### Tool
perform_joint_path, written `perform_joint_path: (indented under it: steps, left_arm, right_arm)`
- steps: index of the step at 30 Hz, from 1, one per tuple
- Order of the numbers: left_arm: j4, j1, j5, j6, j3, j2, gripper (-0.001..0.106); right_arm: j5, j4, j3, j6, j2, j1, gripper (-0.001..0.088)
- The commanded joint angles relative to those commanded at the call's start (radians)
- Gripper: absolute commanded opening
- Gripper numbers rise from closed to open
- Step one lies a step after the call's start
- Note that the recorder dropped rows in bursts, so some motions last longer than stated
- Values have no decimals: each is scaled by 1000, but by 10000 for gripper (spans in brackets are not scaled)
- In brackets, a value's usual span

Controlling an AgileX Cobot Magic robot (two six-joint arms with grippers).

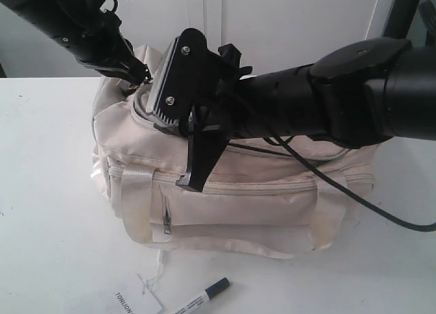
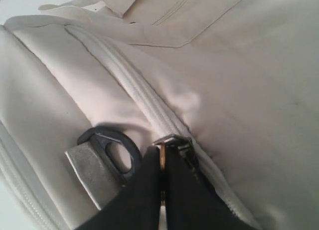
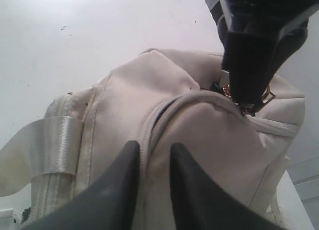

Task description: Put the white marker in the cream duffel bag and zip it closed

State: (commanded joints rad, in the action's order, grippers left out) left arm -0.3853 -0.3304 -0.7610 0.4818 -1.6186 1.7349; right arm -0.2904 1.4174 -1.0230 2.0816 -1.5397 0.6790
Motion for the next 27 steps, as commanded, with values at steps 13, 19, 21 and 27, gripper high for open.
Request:
perform_joint_path:
  steps: [13,19,21,27]
  left_arm:
    - [-197,101,-70,7,0,0,0]
    - [-149,101,-75,18,0,0,0]
    - [-109,101,-84,18,0,0,0]
    - [-69,101,-114,18,0,0,233]
  right_arm:
    - [2,30,-2,-184,0,0,410]
    - [4,30,-2,-283,0,0,410]
    - [4,30,-2,-332,0,0,410]
    - [4,21,-2,-527,14,-2,410]
